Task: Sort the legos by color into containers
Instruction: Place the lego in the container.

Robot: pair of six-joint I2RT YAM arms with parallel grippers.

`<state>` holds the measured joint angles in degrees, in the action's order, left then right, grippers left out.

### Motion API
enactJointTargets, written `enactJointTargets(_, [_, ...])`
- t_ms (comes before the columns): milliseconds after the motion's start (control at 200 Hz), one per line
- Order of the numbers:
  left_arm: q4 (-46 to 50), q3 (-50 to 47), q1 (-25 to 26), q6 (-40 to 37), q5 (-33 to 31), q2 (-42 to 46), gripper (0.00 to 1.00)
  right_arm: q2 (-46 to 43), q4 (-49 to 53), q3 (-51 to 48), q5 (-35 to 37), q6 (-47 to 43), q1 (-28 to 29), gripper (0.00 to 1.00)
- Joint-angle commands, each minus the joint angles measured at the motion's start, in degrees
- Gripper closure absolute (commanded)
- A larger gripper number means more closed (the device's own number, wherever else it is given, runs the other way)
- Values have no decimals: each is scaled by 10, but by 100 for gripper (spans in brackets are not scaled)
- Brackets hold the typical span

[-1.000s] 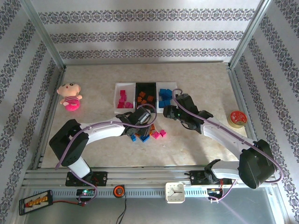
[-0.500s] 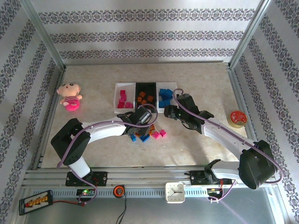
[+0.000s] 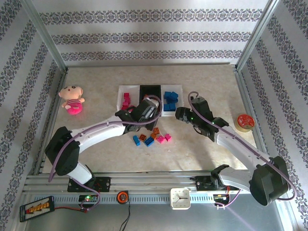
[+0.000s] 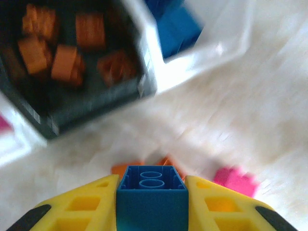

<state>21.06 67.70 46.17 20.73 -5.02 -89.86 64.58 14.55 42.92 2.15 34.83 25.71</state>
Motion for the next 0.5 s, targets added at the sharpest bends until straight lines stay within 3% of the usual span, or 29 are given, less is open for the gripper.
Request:
enactJointTargets(0, [-16,71,1,-24,-9,-30,68,-25,7,-18,7,13,-11,34])
enactJointTargets(220, [-77,189,-36,0,45,-153,71,-55,25,-36,5,11,-23,34])
enactJointTargets(495, [-69,327,-53,8,53,-299,71,-83,39,-51,-3,10,-36,34])
